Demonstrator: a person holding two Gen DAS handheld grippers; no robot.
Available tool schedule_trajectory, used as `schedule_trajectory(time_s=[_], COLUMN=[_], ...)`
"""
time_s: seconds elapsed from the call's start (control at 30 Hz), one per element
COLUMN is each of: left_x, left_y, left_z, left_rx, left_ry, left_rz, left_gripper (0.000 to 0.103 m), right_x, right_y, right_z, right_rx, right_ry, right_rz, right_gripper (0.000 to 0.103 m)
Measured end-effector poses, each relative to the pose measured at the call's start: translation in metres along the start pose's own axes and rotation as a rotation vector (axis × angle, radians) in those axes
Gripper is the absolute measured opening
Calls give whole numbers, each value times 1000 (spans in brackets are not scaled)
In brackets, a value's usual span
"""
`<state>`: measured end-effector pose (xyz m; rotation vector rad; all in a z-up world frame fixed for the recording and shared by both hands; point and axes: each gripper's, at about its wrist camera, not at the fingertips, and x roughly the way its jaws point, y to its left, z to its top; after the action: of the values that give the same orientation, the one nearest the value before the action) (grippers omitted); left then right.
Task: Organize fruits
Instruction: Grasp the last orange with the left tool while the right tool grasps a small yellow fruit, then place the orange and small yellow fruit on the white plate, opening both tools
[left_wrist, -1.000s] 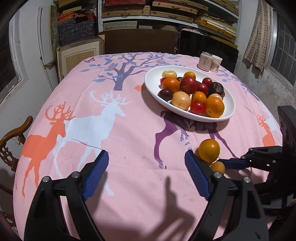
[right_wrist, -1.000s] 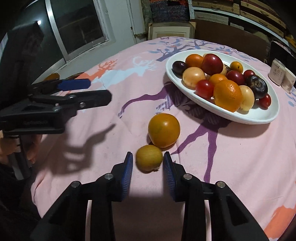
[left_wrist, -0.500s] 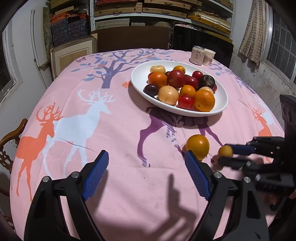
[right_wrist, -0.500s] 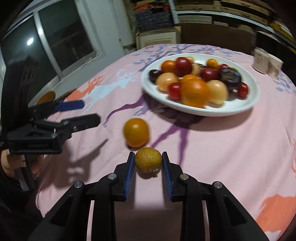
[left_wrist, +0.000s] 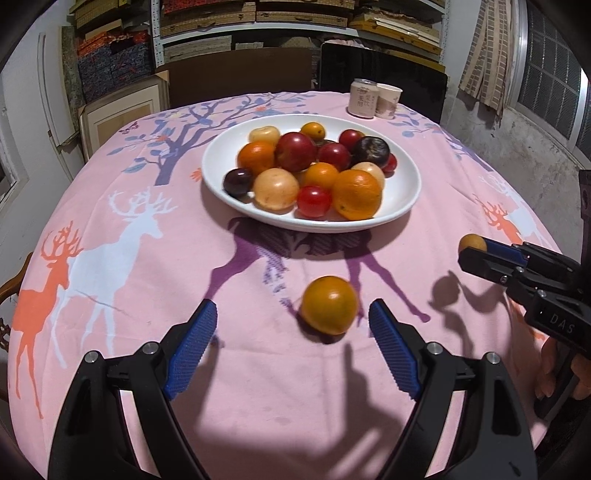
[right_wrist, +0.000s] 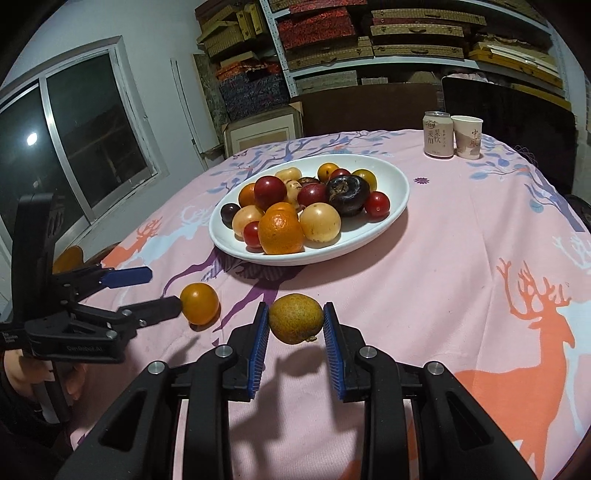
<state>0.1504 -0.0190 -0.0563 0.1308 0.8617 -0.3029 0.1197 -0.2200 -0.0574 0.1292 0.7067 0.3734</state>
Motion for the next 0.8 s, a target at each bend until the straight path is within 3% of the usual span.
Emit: schedule_trajectory(time_s=[0.23, 0.27, 0.3, 0.4, 0.57, 0.67, 0.8], left_x=[18, 19, 21, 31, 39, 42, 40], left_y=[-14, -14, -14, -18, -18, -23, -18], left_z=[-1, 0, 1, 1, 0, 0, 1], left_rx=[32, 29, 27, 45, 44, 65, 41], left_ry=[13, 9, 9, 41, 55, 50, 36], left_rz=[24, 17, -2, -29, -30, -31, -64], left_gripper=[78, 69, 54, 38, 37, 37, 36], right_x=[-4, -4, -3, -3, -1, 1, -2], right_y=[-16, -16, -15, -15, -13, -10, -11], right_z=[-1, -1, -1, -1, -1, -1, -2], right_rx=[80, 82, 80, 79, 68, 57, 61], right_ry=[-11, -9, -7, -8, 11, 21, 6], right_rz=[42, 44, 47, 52, 62, 59, 57], right_gripper=[31, 31, 31, 31, 33, 41, 70])
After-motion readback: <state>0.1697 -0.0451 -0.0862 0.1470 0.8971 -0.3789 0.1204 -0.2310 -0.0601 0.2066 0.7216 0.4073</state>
